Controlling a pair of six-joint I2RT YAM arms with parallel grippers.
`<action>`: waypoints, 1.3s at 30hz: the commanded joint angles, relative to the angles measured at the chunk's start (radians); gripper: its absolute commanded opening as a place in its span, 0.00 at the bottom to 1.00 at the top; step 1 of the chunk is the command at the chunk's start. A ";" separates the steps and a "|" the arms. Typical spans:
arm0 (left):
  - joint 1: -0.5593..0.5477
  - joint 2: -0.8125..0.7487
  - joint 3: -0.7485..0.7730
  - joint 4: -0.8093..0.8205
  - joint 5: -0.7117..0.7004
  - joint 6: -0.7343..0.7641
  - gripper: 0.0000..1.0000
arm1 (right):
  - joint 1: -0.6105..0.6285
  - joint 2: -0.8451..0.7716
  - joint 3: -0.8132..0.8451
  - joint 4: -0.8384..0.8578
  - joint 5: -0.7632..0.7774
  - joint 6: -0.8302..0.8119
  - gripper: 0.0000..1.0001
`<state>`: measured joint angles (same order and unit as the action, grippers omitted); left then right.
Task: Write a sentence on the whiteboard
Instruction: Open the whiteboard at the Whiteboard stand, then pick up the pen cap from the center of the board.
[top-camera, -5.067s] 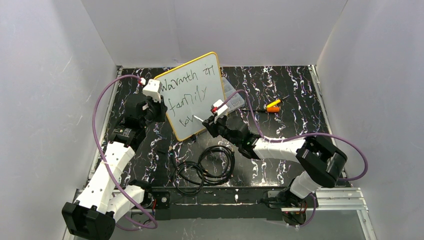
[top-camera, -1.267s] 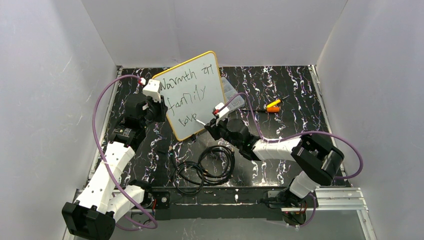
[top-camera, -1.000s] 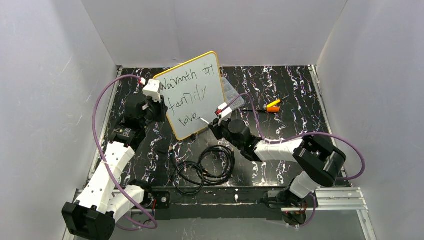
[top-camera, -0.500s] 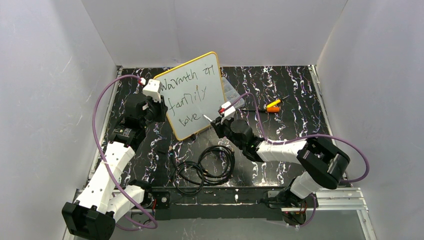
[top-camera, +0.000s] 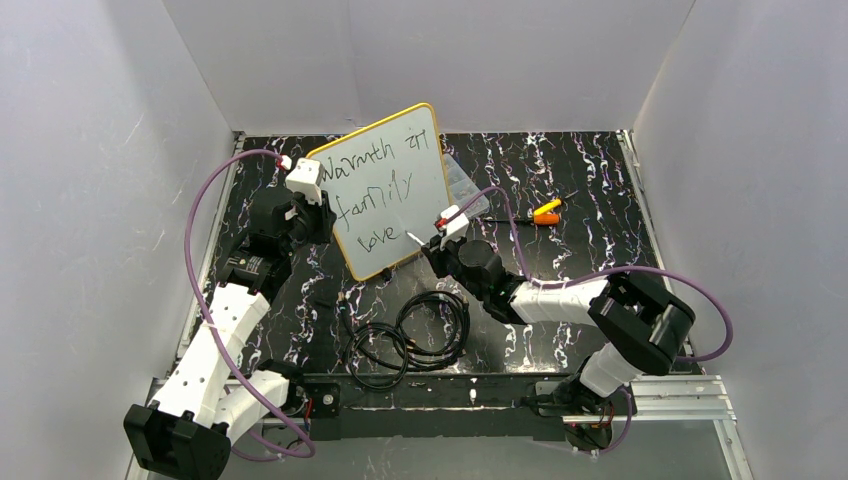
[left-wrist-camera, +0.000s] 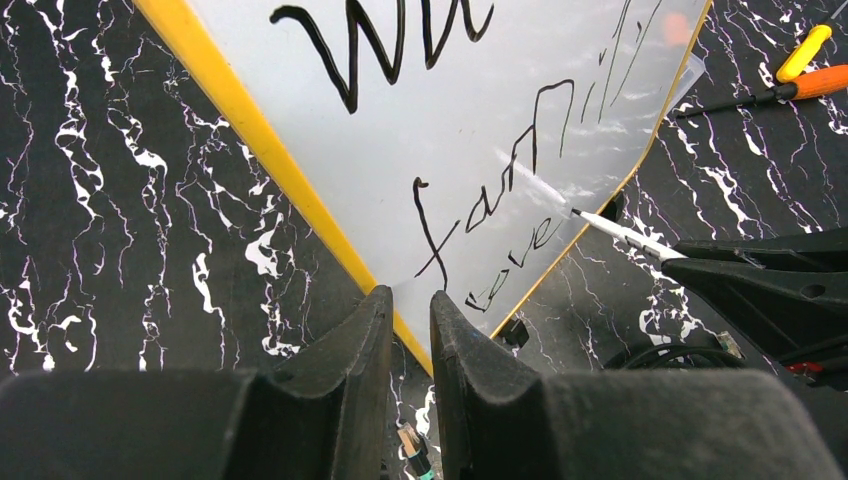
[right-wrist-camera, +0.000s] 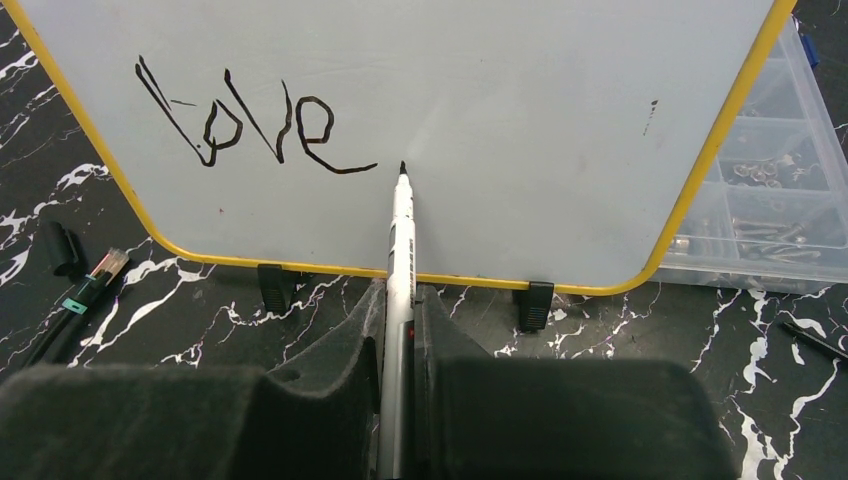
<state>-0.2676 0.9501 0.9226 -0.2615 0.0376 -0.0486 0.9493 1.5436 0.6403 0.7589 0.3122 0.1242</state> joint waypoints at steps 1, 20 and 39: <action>0.001 -0.024 -0.016 0.011 0.010 -0.003 0.20 | -0.003 0.001 0.035 0.051 0.020 -0.017 0.01; 0.001 -0.132 -0.070 -0.125 0.047 -0.116 0.38 | -0.003 -0.414 -0.037 -0.351 -0.037 -0.006 0.01; 0.001 -0.265 -0.456 -0.335 -0.250 -0.971 0.65 | -0.003 -0.912 -0.133 -0.574 -0.016 0.035 0.01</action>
<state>-0.2676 0.6140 0.4984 -0.6106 -0.1307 -0.8295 0.9489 0.6807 0.5323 0.1734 0.3073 0.1322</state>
